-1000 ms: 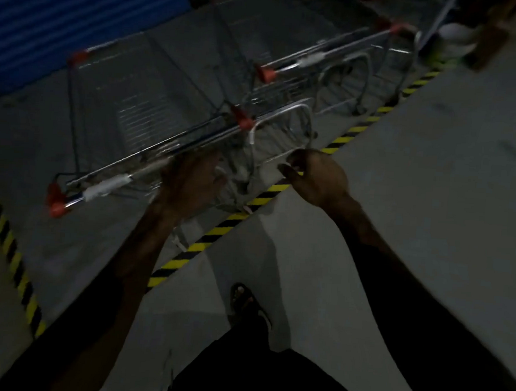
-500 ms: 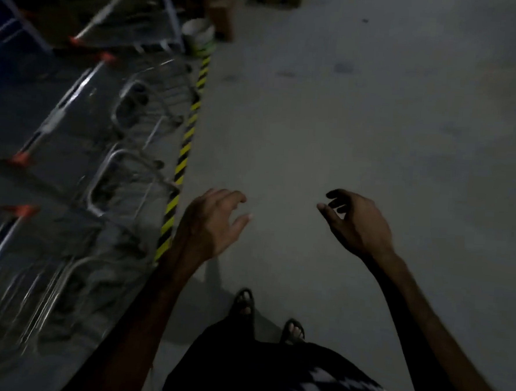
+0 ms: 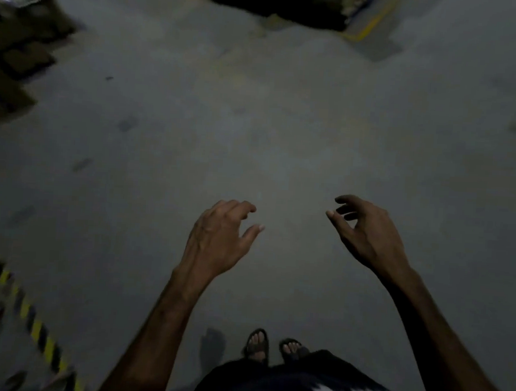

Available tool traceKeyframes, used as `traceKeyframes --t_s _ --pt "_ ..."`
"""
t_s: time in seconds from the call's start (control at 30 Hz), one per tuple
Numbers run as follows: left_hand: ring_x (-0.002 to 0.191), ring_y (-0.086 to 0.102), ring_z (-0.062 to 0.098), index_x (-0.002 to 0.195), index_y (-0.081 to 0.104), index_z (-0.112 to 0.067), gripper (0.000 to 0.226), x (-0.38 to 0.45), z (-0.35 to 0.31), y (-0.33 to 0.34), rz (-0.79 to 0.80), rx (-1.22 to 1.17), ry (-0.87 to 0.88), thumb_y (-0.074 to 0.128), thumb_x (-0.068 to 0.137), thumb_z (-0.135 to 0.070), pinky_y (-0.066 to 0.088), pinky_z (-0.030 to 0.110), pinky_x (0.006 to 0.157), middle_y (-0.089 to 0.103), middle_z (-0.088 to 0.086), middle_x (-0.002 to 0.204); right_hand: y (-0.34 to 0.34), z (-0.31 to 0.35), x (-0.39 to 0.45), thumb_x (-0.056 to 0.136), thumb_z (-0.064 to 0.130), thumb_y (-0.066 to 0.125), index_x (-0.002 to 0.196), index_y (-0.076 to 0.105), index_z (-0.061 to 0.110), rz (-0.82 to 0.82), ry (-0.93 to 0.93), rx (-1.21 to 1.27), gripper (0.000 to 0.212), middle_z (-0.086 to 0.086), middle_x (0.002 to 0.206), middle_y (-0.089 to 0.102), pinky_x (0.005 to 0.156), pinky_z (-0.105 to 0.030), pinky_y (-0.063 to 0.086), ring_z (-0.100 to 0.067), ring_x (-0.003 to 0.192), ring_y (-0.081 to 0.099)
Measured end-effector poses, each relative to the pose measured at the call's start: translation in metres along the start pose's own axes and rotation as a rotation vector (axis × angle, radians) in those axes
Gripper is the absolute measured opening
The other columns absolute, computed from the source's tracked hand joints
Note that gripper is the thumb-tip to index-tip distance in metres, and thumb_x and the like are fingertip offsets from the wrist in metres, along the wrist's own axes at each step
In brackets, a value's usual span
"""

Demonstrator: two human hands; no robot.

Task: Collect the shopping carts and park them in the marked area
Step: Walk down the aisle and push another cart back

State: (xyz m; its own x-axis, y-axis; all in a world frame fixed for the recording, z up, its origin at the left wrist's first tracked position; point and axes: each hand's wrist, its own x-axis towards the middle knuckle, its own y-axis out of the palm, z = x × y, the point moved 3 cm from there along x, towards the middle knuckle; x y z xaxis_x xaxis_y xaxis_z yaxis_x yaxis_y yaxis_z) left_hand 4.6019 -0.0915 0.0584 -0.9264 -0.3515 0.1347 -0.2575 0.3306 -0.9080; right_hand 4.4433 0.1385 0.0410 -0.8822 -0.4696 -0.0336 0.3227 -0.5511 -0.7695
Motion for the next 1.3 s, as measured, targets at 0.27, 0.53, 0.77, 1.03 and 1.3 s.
traceKeyframes --t_s 0.27,0.53,0.77,1.03,1.3 --pt "0.105 0.063 0.020 0.126 0.070 -0.023 0.037 0.081 -0.047 0.030 0.100 -0.090 0.281 0.069 0.099 -0.049 0.049 0.036 0.084 0.072 -0.003 0.109 -0.036 -0.032 -0.026 0.098 0.051 0.065 0.132 0.067 0.028 -0.219 0.238 0.003 0.041 0.008 0.113 0.076 0.087 -0.041 0.059 -0.011 0.101 0.071" --pt "0.105 0.063 0.020 0.127 0.069 -0.023 0.039 0.147 -0.105 0.062 0.174 -0.121 0.456 0.067 0.100 -0.051 0.049 0.036 0.085 0.072 -0.003 0.108 -0.080 -0.058 -0.009 0.098 0.051 0.065 0.132 0.067 0.027 -0.358 0.316 -0.004 0.042 0.007 0.114 0.075 0.086 -0.041 0.059 -0.011 0.101 0.070" --pt "0.106 0.063 0.020 0.128 0.069 -0.023 0.040 0.246 -0.167 0.097 0.181 -0.061 0.508 0.068 0.099 -0.051 0.049 0.036 0.084 0.073 -0.002 0.111 -0.133 -0.128 0.066 0.098 0.050 0.065 0.133 0.067 0.025 -0.450 0.325 0.011 0.043 0.006 0.115 0.075 0.083 -0.037 0.058 -0.011 0.100 0.070" --pt "0.104 0.064 0.019 0.128 0.070 -0.023 0.042 0.385 -0.260 0.131 0.158 -0.030 0.497 0.068 0.098 -0.052 0.052 0.036 0.084 0.073 -0.003 0.111 -0.230 -0.216 0.179 0.097 0.054 0.063 0.133 0.066 0.029 -0.503 0.308 0.034 0.044 0.009 0.115 0.074 0.083 -0.040 0.060 -0.008 0.100 0.069" --pt "0.101 0.065 0.018 0.126 0.070 -0.023 0.040 0.533 -0.368 0.156 0.060 -0.086 0.543 0.069 0.097 -0.050 0.052 0.034 0.079 0.072 -0.003 0.109 -0.349 -0.286 0.301 0.097 0.055 0.063 0.133 0.066 0.031 -0.572 0.288 -0.039 0.043 0.010 0.116 0.074 0.083 -0.039 0.061 -0.007 0.100 0.069"
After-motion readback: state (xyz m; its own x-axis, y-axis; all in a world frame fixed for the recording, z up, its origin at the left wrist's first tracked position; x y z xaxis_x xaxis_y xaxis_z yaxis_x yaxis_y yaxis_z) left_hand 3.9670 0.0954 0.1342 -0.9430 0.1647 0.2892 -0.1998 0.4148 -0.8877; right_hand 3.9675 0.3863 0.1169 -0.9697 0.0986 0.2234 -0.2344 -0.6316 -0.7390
